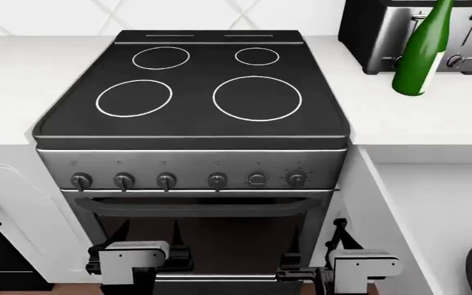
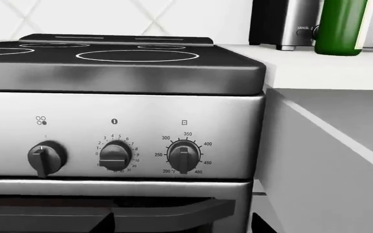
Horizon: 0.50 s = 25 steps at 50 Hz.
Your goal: Close the right drawer.
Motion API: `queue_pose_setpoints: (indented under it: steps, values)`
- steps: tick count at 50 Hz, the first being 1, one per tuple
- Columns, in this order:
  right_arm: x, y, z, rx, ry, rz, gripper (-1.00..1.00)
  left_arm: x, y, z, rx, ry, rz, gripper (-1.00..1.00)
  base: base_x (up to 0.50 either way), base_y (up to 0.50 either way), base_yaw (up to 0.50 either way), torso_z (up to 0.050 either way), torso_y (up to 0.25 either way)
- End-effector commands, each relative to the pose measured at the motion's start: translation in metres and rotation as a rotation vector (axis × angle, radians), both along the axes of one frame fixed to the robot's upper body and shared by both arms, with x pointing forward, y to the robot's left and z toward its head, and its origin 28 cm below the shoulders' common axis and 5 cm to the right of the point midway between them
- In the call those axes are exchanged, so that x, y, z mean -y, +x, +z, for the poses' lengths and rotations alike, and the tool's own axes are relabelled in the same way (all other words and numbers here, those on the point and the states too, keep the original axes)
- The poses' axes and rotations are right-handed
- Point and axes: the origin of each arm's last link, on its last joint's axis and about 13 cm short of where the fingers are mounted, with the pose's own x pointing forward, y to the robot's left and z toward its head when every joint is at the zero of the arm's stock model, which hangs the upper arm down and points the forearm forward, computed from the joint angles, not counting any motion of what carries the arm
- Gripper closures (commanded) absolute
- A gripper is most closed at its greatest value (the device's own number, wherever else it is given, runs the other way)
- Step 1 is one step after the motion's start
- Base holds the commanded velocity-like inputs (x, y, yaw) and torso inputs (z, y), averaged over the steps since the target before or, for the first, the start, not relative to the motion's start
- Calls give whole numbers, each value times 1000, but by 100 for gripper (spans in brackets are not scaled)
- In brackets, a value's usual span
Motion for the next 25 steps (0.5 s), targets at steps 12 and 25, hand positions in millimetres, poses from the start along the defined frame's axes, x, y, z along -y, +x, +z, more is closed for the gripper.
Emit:
queue_pose_setpoints:
  steps: [12, 25]
  values:
    - [-4, 4, 23, 82, -52, 38, -100, -1, -12, 33, 153, 13, 6, -100, 0, 0, 0, 0, 0]
    - [-6, 2, 30, 110, -98, 42, -100, -8, -19, 63, 234, 36, 30, -100, 0, 0, 0, 0, 0]
